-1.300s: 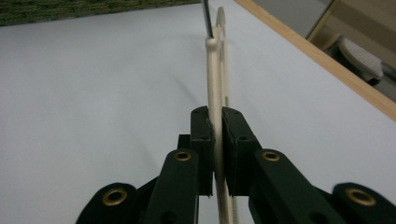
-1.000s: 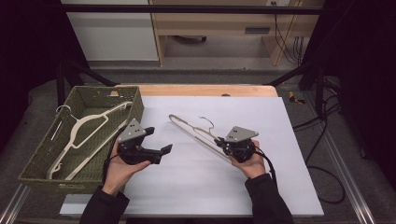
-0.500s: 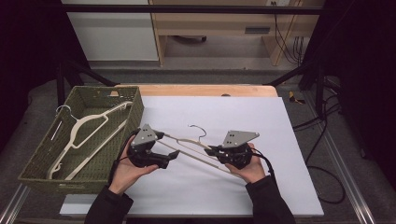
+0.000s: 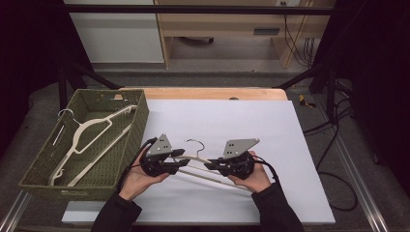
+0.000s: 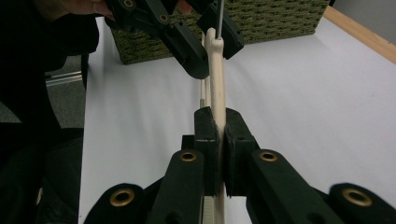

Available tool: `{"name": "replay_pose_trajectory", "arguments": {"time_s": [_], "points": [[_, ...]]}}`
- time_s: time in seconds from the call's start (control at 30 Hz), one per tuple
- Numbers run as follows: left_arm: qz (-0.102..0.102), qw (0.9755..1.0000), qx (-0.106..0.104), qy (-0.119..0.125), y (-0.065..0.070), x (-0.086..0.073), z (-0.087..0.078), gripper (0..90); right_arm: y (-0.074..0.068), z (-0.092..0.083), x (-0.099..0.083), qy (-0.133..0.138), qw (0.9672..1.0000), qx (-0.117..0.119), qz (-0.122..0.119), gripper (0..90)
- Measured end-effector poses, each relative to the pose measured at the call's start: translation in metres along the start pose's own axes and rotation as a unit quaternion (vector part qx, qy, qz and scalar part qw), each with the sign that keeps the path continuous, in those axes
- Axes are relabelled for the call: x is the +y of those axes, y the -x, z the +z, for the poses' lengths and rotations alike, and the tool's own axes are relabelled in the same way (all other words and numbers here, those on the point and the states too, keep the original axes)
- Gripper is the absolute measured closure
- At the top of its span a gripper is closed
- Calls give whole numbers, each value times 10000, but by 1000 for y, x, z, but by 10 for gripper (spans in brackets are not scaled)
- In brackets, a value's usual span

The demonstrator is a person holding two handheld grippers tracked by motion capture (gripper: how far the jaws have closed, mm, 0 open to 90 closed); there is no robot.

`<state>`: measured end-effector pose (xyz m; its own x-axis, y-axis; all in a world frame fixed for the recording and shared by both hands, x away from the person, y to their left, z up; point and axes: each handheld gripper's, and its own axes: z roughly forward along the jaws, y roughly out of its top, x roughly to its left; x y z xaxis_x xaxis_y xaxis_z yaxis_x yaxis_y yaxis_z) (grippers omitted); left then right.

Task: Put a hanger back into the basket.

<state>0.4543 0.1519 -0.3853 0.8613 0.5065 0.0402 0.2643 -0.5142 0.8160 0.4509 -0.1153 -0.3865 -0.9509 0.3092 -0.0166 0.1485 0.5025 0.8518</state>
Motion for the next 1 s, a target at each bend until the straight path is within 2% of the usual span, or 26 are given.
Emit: {"name": "replay_pose_trajectory", "arguments": {"time_s": [0.17,0.33,0.43,0.53,0.77,0.87,1.0], "points": [[40,9999,-41,-122,3,1,0,663,3,0,-2,12,10000,34,79,848],[43,9995,-228,-204,8,3,3,772,9,-4,-6,127,9991,-369,181,763],[-58,9996,-249,-147,11,5,2,791,10,-4,-7,143,9981,-564,222,725],[-155,9990,-403,-91,13,6,1,818,10,-5,-8,281,9961,-820,157,647],[-215,9980,-596,18,21,10,0,857,12,-7,-9,366,9937,-1037,203,559],[-192,9983,-543,36,25,12,-1,865,12,-7,-9,419,9927,-1098,252,525],[-262,9990,-359,85,23,12,-4,866,14,-13,-10,586,9902,-1218,351,447]]}}
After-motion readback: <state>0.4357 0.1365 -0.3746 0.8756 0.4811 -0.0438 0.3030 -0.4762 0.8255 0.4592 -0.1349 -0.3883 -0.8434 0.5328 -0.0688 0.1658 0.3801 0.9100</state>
